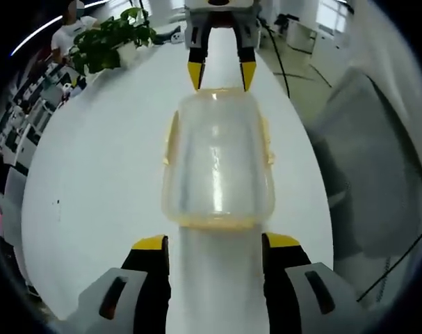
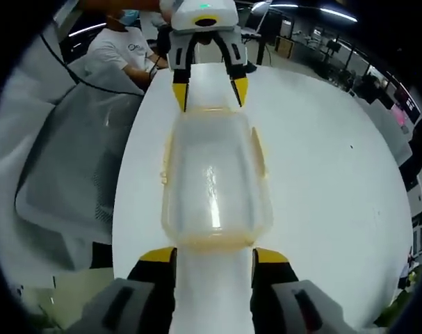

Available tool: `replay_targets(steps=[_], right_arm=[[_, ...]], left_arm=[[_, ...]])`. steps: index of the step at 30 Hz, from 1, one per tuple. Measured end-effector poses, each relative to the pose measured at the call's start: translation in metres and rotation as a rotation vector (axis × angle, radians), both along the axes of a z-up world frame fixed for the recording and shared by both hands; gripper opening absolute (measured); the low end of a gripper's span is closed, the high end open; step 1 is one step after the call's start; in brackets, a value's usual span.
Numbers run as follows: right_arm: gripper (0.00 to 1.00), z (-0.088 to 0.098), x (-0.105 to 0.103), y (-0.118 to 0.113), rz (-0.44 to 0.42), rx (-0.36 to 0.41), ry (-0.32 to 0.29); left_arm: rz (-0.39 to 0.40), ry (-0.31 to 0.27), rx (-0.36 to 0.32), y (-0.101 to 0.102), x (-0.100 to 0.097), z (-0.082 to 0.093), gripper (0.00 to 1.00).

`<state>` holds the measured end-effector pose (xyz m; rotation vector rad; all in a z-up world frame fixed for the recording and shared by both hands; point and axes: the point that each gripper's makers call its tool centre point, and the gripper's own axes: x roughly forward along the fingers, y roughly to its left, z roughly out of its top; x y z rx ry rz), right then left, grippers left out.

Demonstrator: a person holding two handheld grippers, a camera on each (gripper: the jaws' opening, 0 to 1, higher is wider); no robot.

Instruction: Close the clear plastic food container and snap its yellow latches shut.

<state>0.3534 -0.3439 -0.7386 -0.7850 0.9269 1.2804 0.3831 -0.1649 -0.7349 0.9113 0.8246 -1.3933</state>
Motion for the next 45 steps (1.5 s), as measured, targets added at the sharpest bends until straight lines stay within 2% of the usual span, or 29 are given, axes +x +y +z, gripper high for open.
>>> replay_targets(steps=[5, 7, 8, 9, 12, 13, 15, 17, 19, 21, 23, 24, 26, 27, 30, 31, 33, 36, 37, 38, 39, 41, 42, 43, 44, 45], right_arm=[[0.39, 0.007, 0.003, -0.001, -0.045, 0.010, -0.011], [0.37, 0.010, 0.005, -0.001, -0.064, 0.011, -0.017], [0.37, 0.012, 0.005, 0.002, -0.103, 0.030, -0.007], [0.36, 0.014, 0.006, 0.004, -0.137, 0.043, 0.001], [0.35, 0.018, 0.011, 0.004, -0.204, 0.046, -0.013], [0.34, 0.018, 0.013, 0.005, -0.227, 0.050, -0.012], [0.32, 0.021, 0.014, 0.007, -0.287, 0.069, -0.003], [0.31, 0.021, 0.014, 0.008, -0.335, 0.068, 0.011], [0.33, 0.021, 0.012, 0.012, -0.395, 0.087, 0.033], [0.32, 0.020, 0.013, 0.011, -0.418, 0.079, 0.028], [0.33, 0.019, 0.012, 0.011, -0.458, 0.067, 0.037], [0.35, 0.019, 0.012, 0.012, -0.459, 0.066, 0.038], [0.39, 0.018, 0.010, 0.015, -0.439, 0.062, 0.017], [0.36, 0.017, 0.010, 0.015, -0.449, 0.053, 0.018], [0.32, 0.017, 0.017, 0.014, -0.585, 0.091, 0.039], [0.33, 0.016, 0.018, 0.013, -0.610, 0.093, 0.044], [0.34, 0.013, 0.016, 0.014, -0.643, 0.106, 0.074], [0.32, 0.012, 0.018, 0.012, -0.748, 0.133, 0.113], [0.31, 0.010, 0.015, 0.012, -0.765, 0.135, 0.141], [0.30, 0.008, 0.015, 0.011, -0.765, 0.129, 0.145], [0.31, 0.007, 0.015, 0.010, -0.771, 0.125, 0.147], [0.31, 0.007, 0.014, 0.010, -0.779, 0.125, 0.151], [0.30, 0.006, 0.013, 0.012, -0.781, 0.129, 0.163], [0.29, 0.006, 0.012, 0.013, -0.779, 0.129, 0.167], [0.29, 0.006, 0.012, 0.015, -0.780, 0.136, 0.168], [0.30, 0.005, 0.012, 0.016, -0.784, 0.136, 0.175]], left_arm=[[0.085, 0.026, -0.043, 0.000, 0.003, 0.005, 0.49], [0.091, 0.014, -0.054, 0.000, 0.004, 0.006, 0.46], [0.103, 0.018, -0.061, 0.000, 0.004, 0.007, 0.46], [0.162, 0.047, -0.089, -0.003, 0.002, 0.008, 0.47], [0.258, 0.105, -0.146, -0.009, 0.001, 0.013, 0.49], [0.294, 0.118, -0.152, -0.007, 0.002, 0.012, 0.49], [0.304, 0.107, -0.157, -0.006, 0.003, 0.012, 0.48], [0.385, 0.138, -0.170, -0.005, 0.004, 0.011, 0.48], [0.463, 0.180, -0.219, -0.008, 0.005, 0.014, 0.50], [0.531, 0.221, -0.254, -0.010, 0.006, 0.015, 0.51], [0.571, 0.244, -0.251, -0.007, 0.005, 0.014, 0.51], [0.568, 0.239, -0.272, -0.009, 0.006, 0.017, 0.52], [0.579, 0.234, -0.270, -0.009, 0.007, 0.016, 0.51], [0.625, 0.238, -0.260, -0.006, 0.008, 0.014, 0.49], [0.688, 0.259, -0.272, -0.008, 0.009, 0.014, 0.49], [0.740, 0.283, -0.272, -0.007, 0.010, 0.012, 0.49], [0.793, 0.319, -0.296, -0.010, 0.009, 0.012, 0.48], [0.825, 0.333, -0.318, -0.015, 0.010, 0.013, 0.48], [0.843, 0.336, -0.308, -0.015, 0.009, 0.010, 0.47], [0.853, 0.339, -0.309, -0.016, 0.009, 0.009, 0.47], [0.856, 0.340, -0.301, -0.017, 0.009, 0.008, 0.46], [0.847, 0.272, -0.248, -0.010, 0.011, 0.003, 0.44], [0.855, 0.296, -0.273, -0.014, 0.010, 0.003, 0.44], [0.882, 0.364, -0.300, -0.022, 0.003, 0.005, 0.42], [0.915, 0.383, -0.312, -0.022, 0.004, 0.005, 0.38], [0.932, 0.375, -0.318, -0.021, 0.007, 0.004, 0.36]])
